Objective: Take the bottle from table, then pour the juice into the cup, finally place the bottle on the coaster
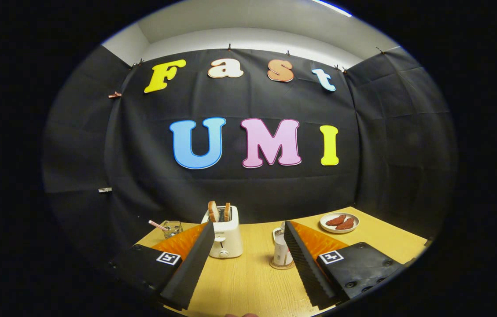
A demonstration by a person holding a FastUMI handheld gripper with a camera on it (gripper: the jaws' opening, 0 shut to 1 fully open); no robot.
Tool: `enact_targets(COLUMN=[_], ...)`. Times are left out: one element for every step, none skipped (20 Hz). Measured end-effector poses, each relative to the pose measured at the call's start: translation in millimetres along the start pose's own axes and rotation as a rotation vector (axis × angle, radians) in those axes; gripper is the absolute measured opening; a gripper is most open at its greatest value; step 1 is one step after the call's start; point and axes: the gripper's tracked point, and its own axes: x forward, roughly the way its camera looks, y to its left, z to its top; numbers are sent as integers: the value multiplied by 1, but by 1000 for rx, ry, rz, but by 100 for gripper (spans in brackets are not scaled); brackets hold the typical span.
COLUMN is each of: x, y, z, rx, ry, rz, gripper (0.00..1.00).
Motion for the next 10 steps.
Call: enact_targets(x=[-5,-9,-13,-16,-19,-22,-24,-26,-27,-28], y=[-3,-5,-7,-9,-12,-15,-19,-21,-23,-25], z=[1,2,4,5,6,6,7,8,9,9], rx=[3,10,17,22,23,21,20,24,30,38], ry=[3,4,5,6,5,4,4,5,3,1], rz=[2,7,9,12,9,7,4,1,-1,-3], gripper=[98,98,98,98,98,98,98,97,97,98])
